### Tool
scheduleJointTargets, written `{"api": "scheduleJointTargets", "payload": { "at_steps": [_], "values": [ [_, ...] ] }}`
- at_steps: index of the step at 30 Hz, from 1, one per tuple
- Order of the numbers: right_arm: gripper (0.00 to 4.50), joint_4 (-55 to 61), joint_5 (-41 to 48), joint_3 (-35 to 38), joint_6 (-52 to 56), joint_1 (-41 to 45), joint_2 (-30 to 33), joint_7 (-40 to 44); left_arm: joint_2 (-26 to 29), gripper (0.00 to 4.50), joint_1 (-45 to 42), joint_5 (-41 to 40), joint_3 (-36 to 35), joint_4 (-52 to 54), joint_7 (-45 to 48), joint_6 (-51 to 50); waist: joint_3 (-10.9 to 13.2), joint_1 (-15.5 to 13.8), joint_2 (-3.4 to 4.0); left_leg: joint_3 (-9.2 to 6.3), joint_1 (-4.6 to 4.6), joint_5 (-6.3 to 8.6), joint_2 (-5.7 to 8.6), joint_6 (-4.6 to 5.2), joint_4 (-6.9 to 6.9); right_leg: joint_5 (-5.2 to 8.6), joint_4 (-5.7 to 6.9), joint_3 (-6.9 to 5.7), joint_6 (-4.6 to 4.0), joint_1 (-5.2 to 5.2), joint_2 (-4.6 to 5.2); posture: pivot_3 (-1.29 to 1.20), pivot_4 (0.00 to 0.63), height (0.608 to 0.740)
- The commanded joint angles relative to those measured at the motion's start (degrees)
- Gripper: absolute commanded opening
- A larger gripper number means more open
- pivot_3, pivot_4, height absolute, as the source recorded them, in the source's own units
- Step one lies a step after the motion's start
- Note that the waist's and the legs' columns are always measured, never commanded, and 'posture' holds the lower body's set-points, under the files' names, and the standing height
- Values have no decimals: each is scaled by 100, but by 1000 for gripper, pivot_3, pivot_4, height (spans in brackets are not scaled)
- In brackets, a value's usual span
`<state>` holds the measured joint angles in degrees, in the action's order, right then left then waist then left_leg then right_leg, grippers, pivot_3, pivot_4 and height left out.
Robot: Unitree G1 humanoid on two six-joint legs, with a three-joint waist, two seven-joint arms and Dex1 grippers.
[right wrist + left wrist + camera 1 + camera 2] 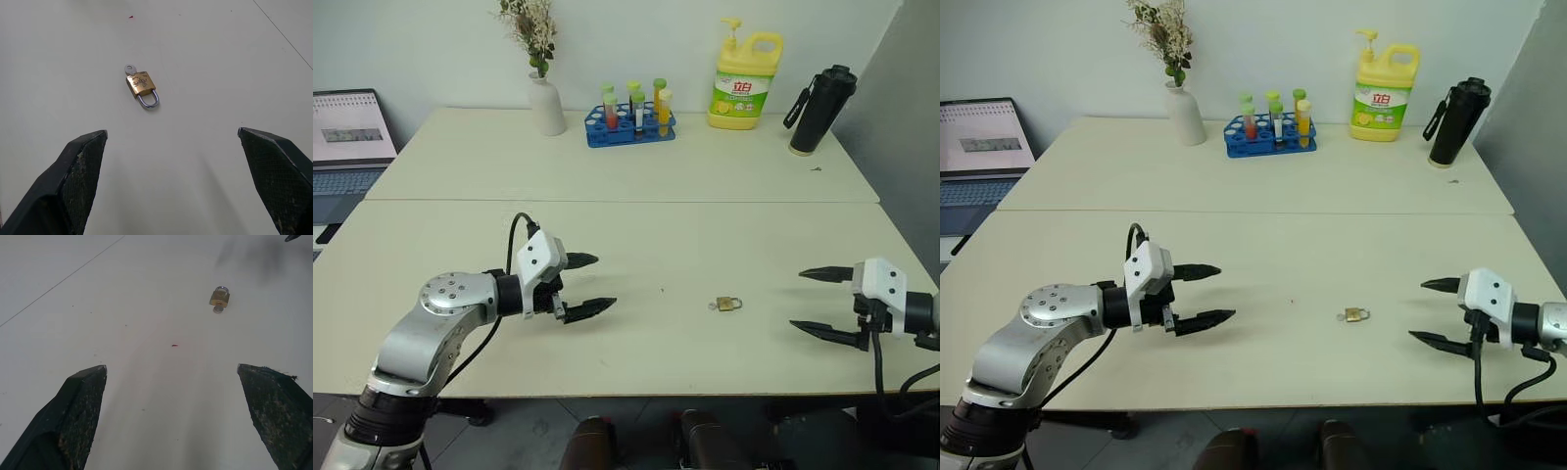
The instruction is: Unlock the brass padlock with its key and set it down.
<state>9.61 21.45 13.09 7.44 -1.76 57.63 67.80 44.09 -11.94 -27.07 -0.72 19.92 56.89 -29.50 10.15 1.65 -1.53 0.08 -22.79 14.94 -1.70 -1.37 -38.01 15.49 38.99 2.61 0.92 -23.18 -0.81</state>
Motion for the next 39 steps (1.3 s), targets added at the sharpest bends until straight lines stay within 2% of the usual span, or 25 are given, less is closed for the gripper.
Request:
{"api": "scheduleJointTargets", "payload": {
  "at_steps": [1, 15, 27, 30, 39],
  "values": [
    [4500, 228, 60, 34, 15, -43, 75, 152, 94, 4483, 101, -37, -163, 231, 94, 207, 0, 0, 0, 0, 0, 0, -1, 0, 0, 0, 0, 0, 0, 0, 0, 0, 150, 740],
    [4500, 349, 116, 15, 220, -7, 141, 406, 173, 4483, 440, 271, -26, 329, 130, 633, 0, 0, 0, 0, 1, 0, -2, 0, 0, 0, 0, 2, 0, 0, 0, 0, 150, 740],
    [4500, 530, 174, 22, 456, 8, 170, 522, 158, 4483, 235, 242, 73, 323, 388, 785, 0, -3, 0, -1, 0, 0, -1, 0, -1, 0, 1, -1, 0, 0, 0, 0, 150, 740],
    [4500, 550, 6, -178, 468, 78, 168, 467, 368, 4483, 216, -135, 123, 415, 849, 420, 0, 4, 0, 0, 1, 0, -1, 0, -2, 0, 1, -2, 0, 0, 0, 0, 150, 740],
    [4500, 472, -343, -1322, 1071, 1040, -192, 164, 422, 4483, 99, 68, 415, 665, 1047, 690, 0, 8, 0, 1, 2, 0, -2, 0, -5, 0, 3, -3, 0, -1, -1, 0, 150, 740]
  ]
}}
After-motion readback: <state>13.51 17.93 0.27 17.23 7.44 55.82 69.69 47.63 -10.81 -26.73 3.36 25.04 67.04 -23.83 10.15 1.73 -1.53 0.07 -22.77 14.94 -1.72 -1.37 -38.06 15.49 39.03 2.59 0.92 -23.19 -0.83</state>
